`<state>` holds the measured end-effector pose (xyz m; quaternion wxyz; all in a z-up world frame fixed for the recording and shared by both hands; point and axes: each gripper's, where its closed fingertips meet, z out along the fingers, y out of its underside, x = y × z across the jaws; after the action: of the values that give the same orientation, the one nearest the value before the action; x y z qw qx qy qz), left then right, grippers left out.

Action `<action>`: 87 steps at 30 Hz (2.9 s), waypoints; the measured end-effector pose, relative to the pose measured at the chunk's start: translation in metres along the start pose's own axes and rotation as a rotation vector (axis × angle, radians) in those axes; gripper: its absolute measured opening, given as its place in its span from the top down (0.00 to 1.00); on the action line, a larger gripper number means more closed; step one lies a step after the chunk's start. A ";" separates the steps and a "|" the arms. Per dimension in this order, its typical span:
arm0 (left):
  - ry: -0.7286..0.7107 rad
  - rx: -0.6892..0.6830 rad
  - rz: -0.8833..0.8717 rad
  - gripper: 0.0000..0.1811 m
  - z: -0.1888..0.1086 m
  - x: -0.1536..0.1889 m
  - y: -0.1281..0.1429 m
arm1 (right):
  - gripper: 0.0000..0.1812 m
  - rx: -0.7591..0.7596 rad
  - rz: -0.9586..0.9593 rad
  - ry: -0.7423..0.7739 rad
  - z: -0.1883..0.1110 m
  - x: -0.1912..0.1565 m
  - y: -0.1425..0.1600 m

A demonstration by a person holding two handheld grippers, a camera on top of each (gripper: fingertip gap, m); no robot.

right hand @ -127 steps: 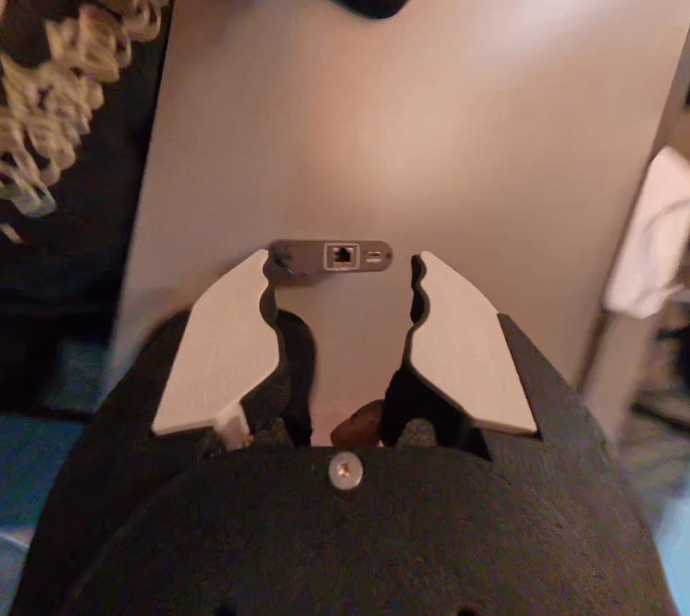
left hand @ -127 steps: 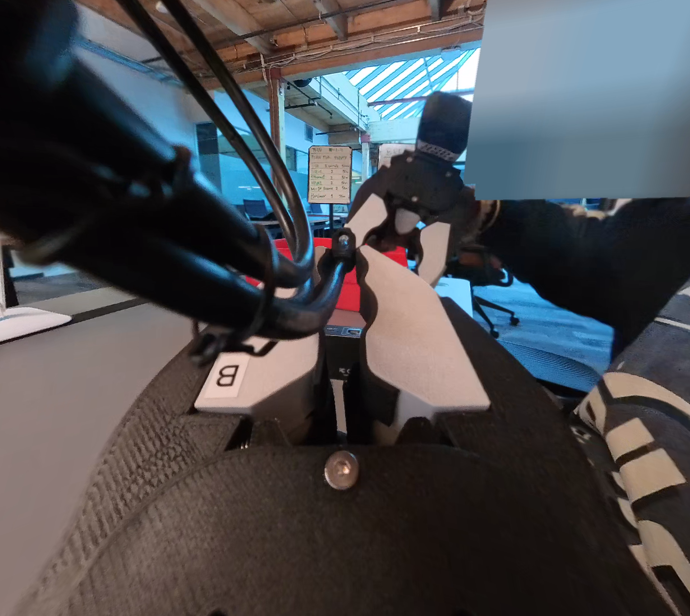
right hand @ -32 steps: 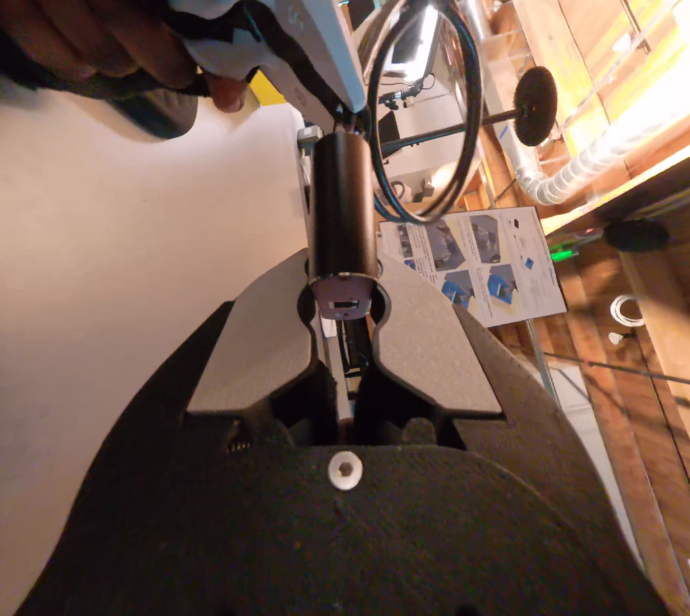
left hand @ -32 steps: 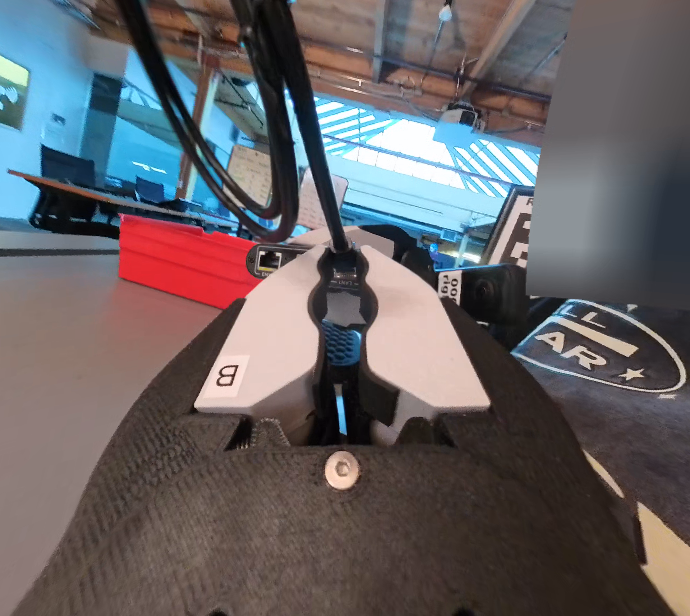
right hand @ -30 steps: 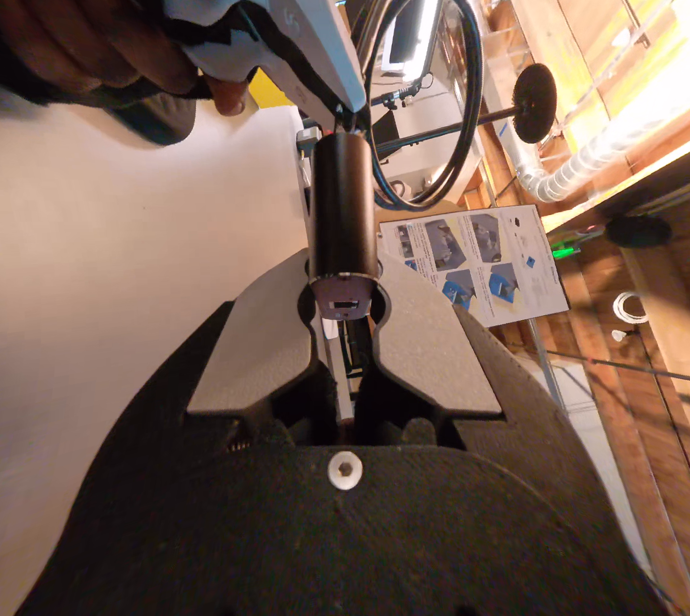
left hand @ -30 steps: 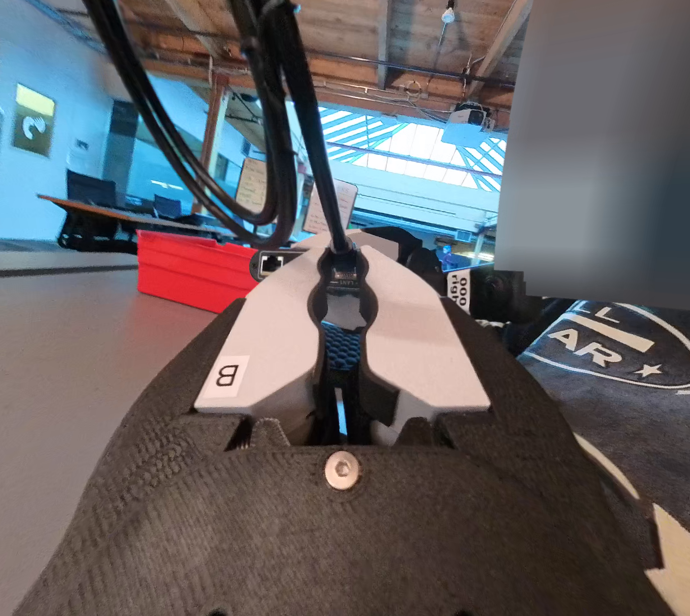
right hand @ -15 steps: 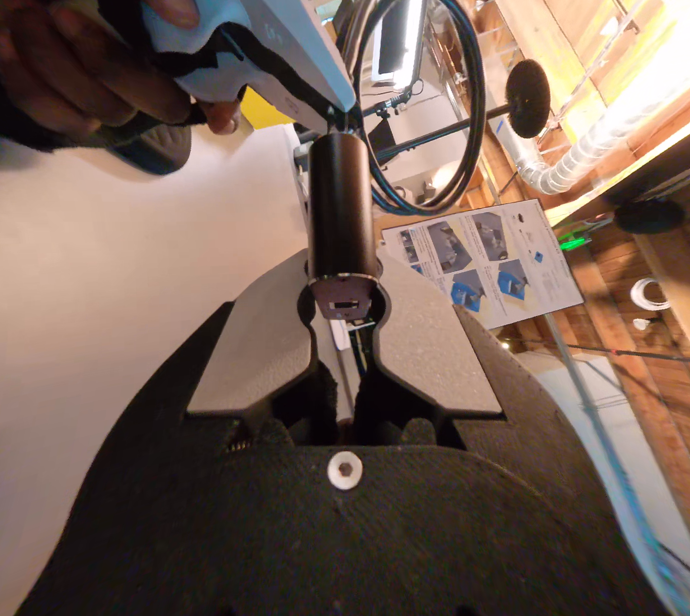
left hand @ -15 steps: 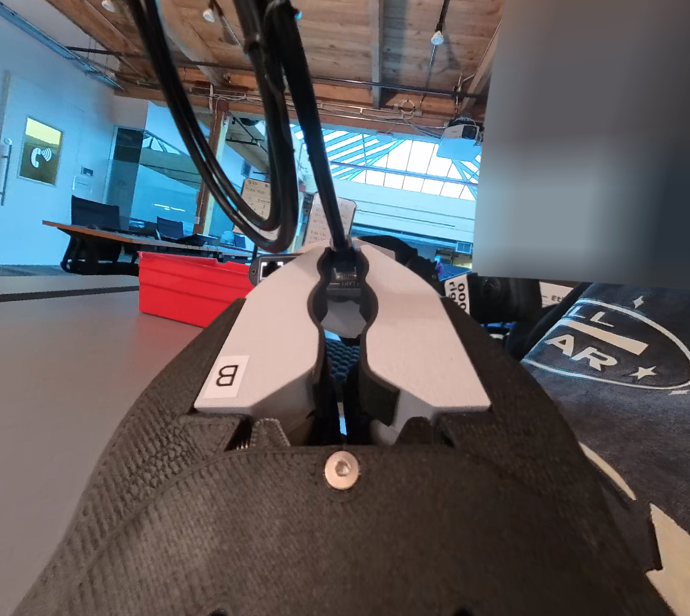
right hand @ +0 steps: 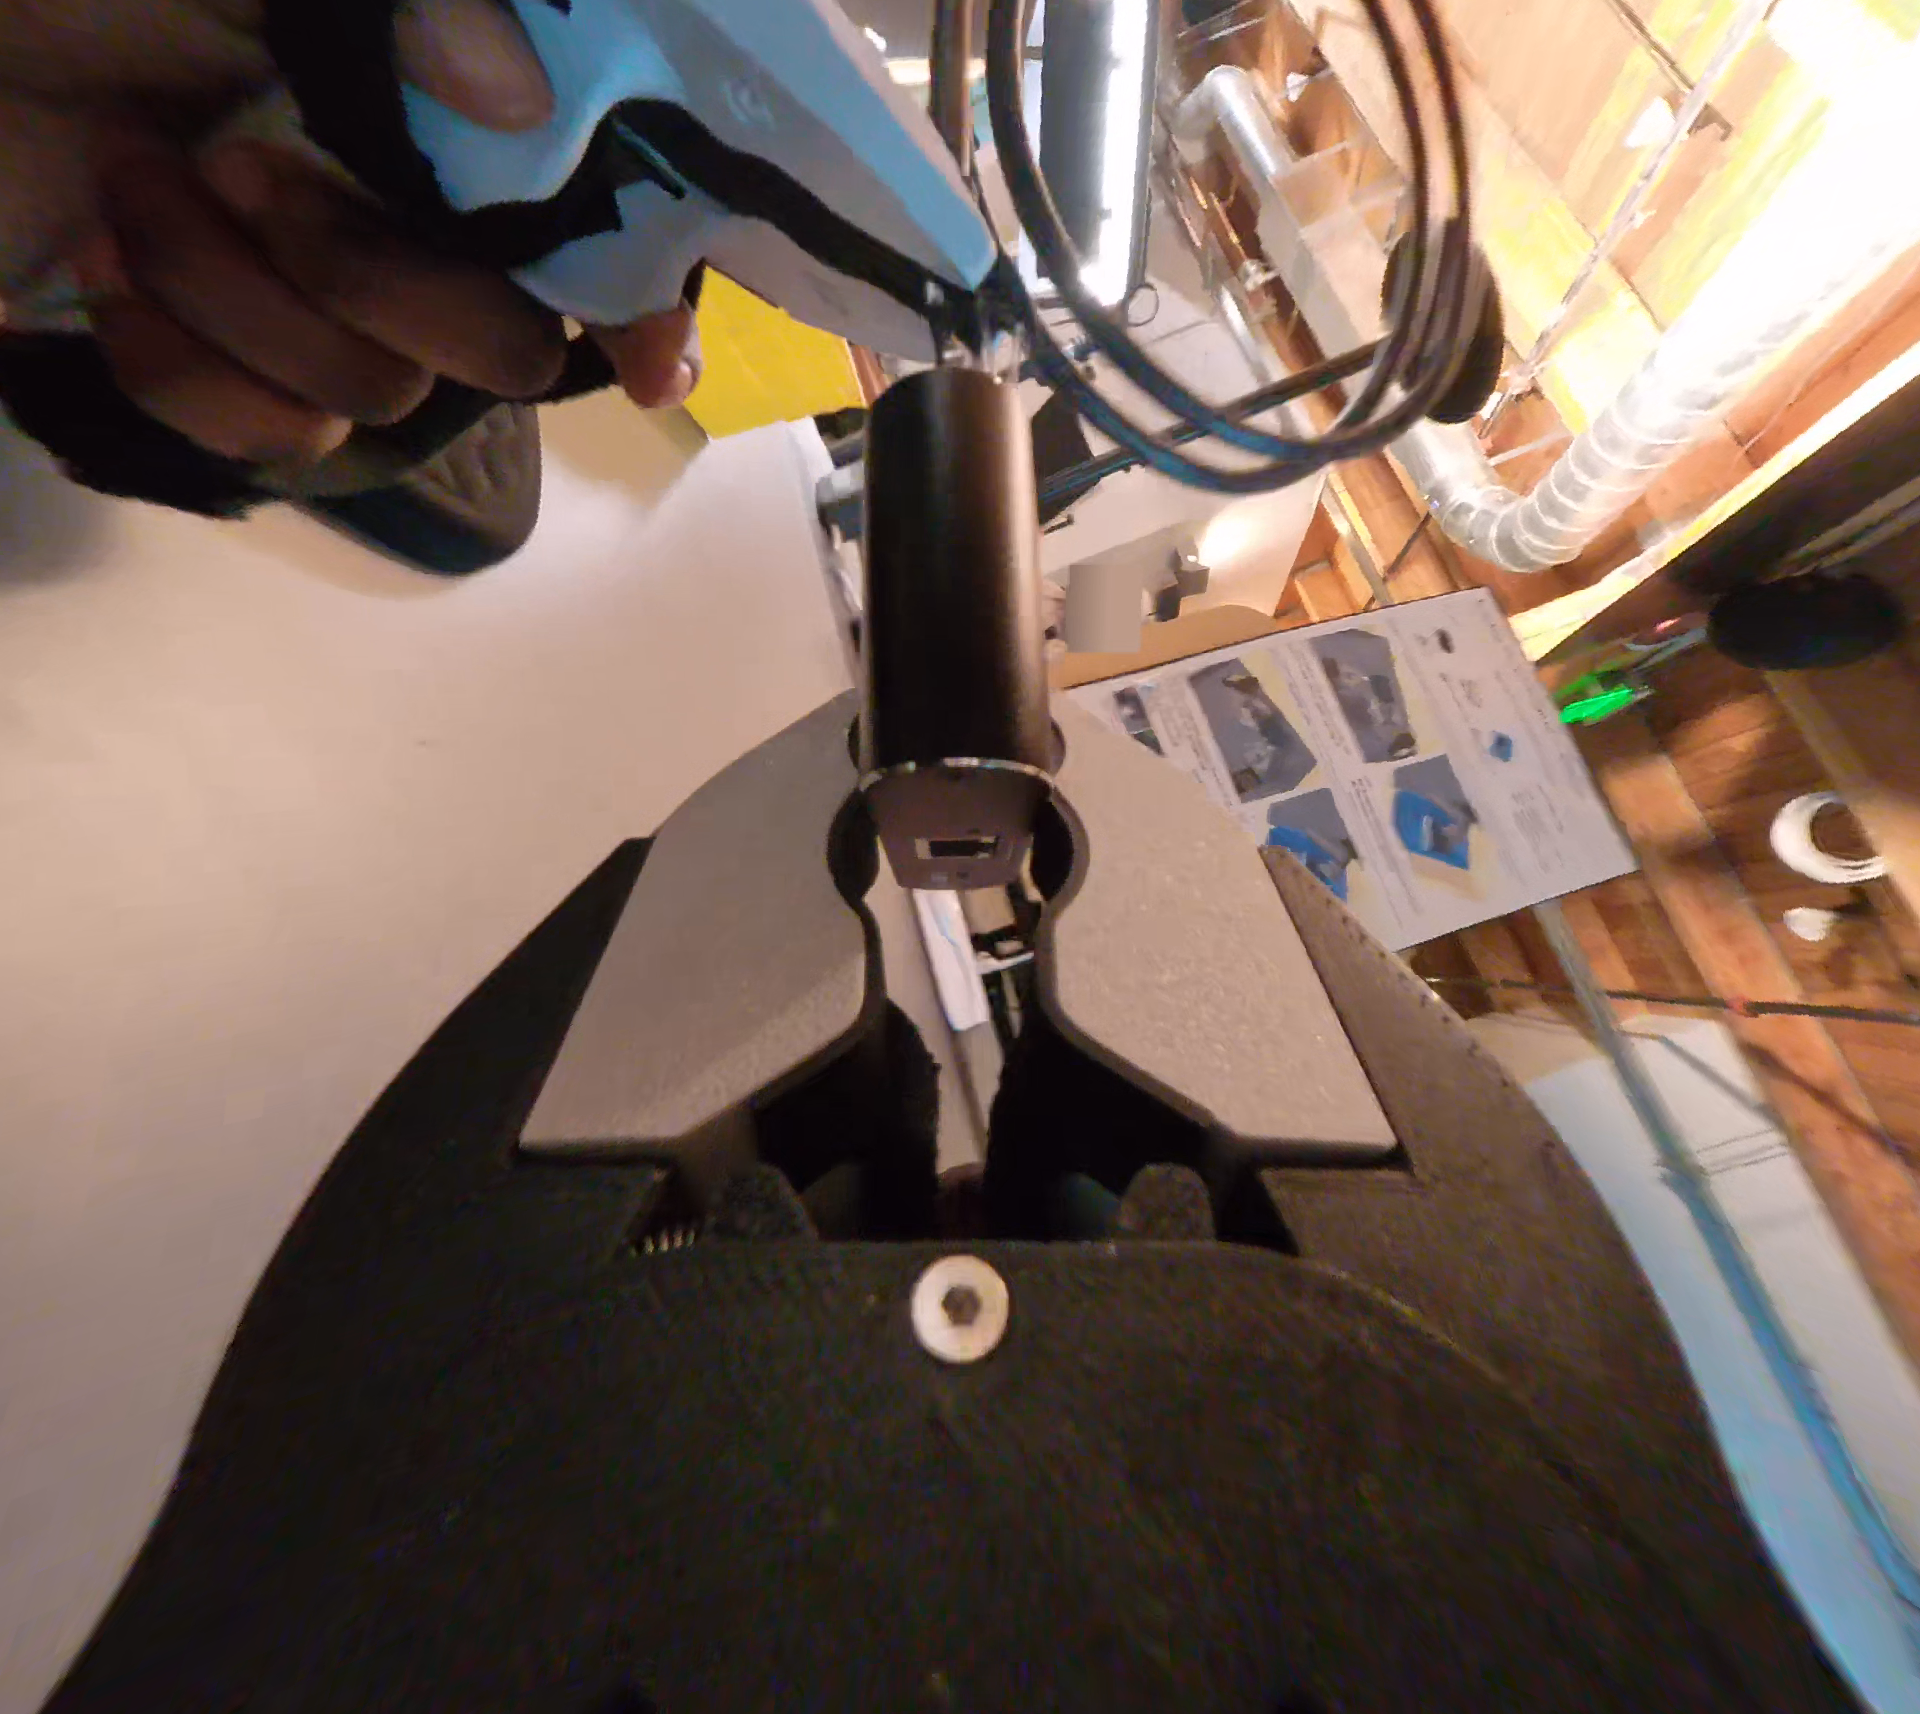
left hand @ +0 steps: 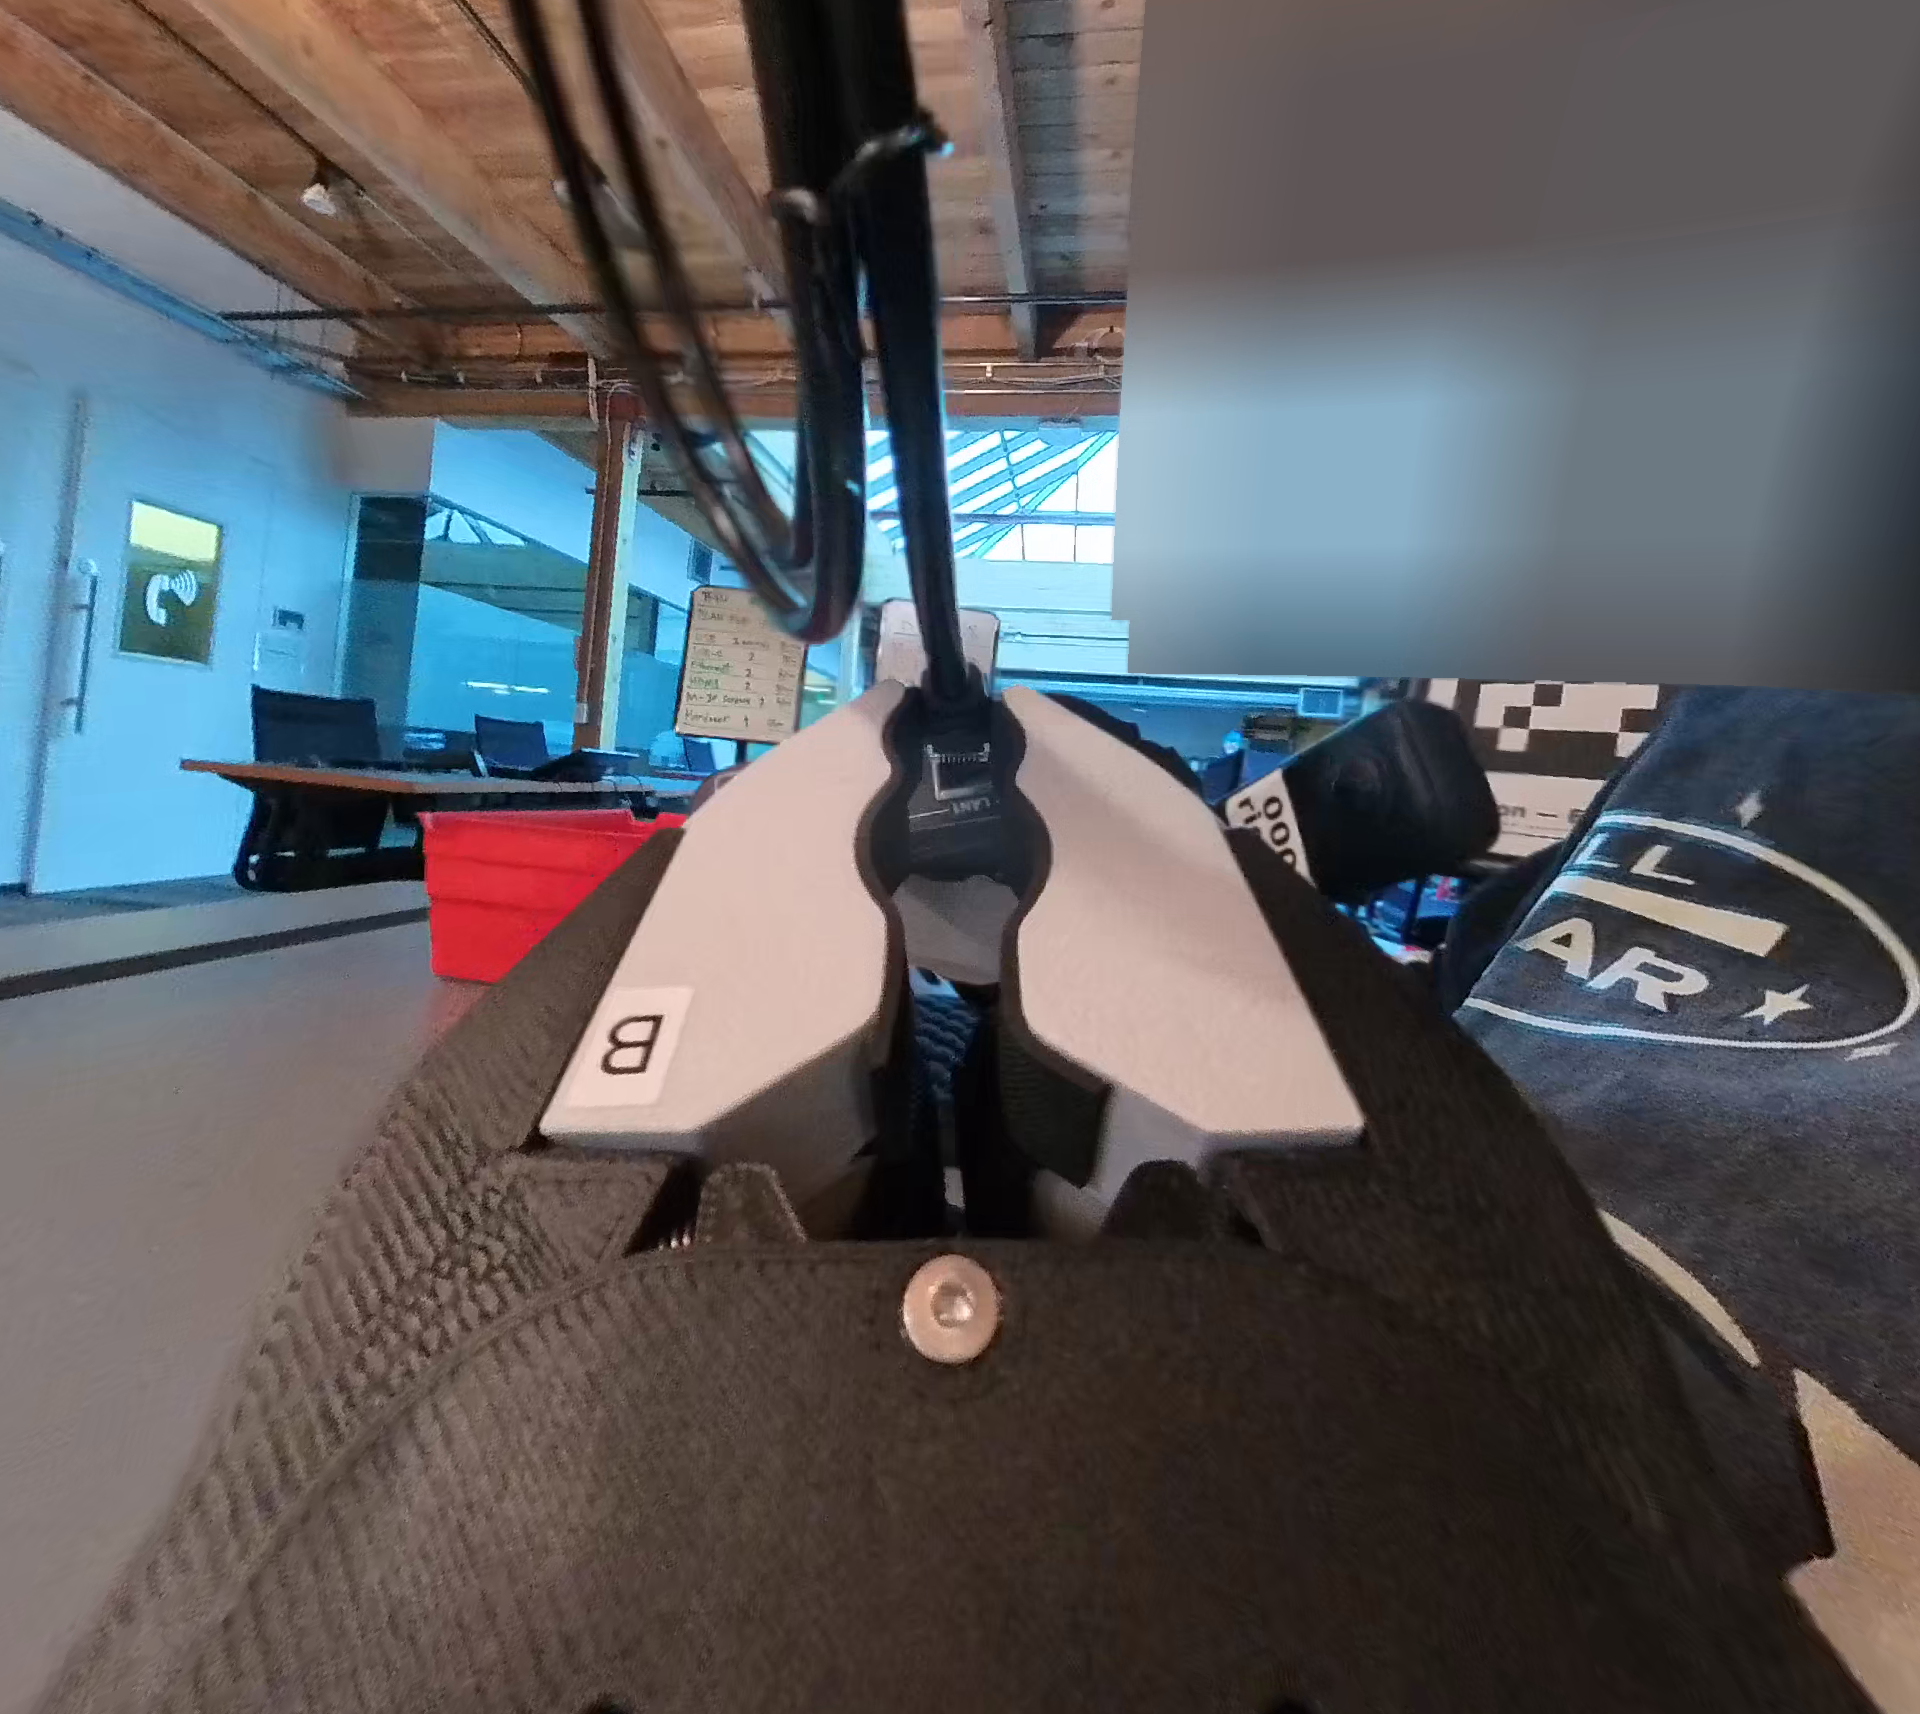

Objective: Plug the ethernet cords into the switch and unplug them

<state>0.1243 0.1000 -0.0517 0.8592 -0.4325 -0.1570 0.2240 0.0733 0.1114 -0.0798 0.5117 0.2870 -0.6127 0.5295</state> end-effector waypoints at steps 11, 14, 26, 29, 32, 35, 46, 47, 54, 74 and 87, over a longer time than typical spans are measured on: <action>0.012 -0.042 -0.034 0.93 0.001 0.001 0.007 | 0.86 -0.002 -0.077 0.012 -0.001 0.005 0.001; 0.003 -0.060 -0.016 0.93 0.002 0.000 0.010 | 0.86 -0.015 -0.094 0.009 -0.002 0.006 0.003; 0.045 -0.264 -0.150 0.93 0.002 -0.001 0.038 | 0.86 -0.071 -0.243 -0.124 -0.014 -0.002 0.019; 0.040 -0.264 -0.164 0.93 0.003 0.000 0.039 | 0.86 -0.066 -0.214 -0.126 -0.014 -0.004 0.018; 0.041 -0.269 -0.167 0.93 0.003 0.000 0.041 | 0.86 -0.069 -0.197 -0.124 -0.014 -0.006 0.019; 0.053 -0.282 -0.151 0.93 0.004 0.003 0.043 | 0.86 -0.086 -0.196 -0.125 -0.013 -0.008 0.018; -0.121 -0.160 -0.131 0.75 0.000 -0.029 0.023 | 0.86 -0.243 -0.273 -0.043 -0.020 0.016 0.056; -0.190 -0.089 -0.141 0.73 -0.005 -0.040 0.013 | 0.86 -0.285 -0.290 -0.038 -0.026 0.018 0.069; -0.445 0.192 0.077 0.73 -0.036 -0.065 -0.041 | 0.86 -0.575 -0.429 -0.193 -0.064 -0.014 0.144; -0.418 0.133 0.094 0.74 -0.031 -0.066 -0.034 | 0.67 -0.639 0.013 -0.770 -0.114 -0.041 0.140; -0.410 0.071 0.110 0.75 -0.026 -0.065 -0.033 | 0.33 0.252 0.986 -0.175 -0.087 0.051 0.058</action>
<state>0.0892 0.0307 -0.0449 0.8104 -0.3550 -0.2966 0.3595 0.0338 0.2185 -0.0606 0.1093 0.0667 -0.6471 0.7516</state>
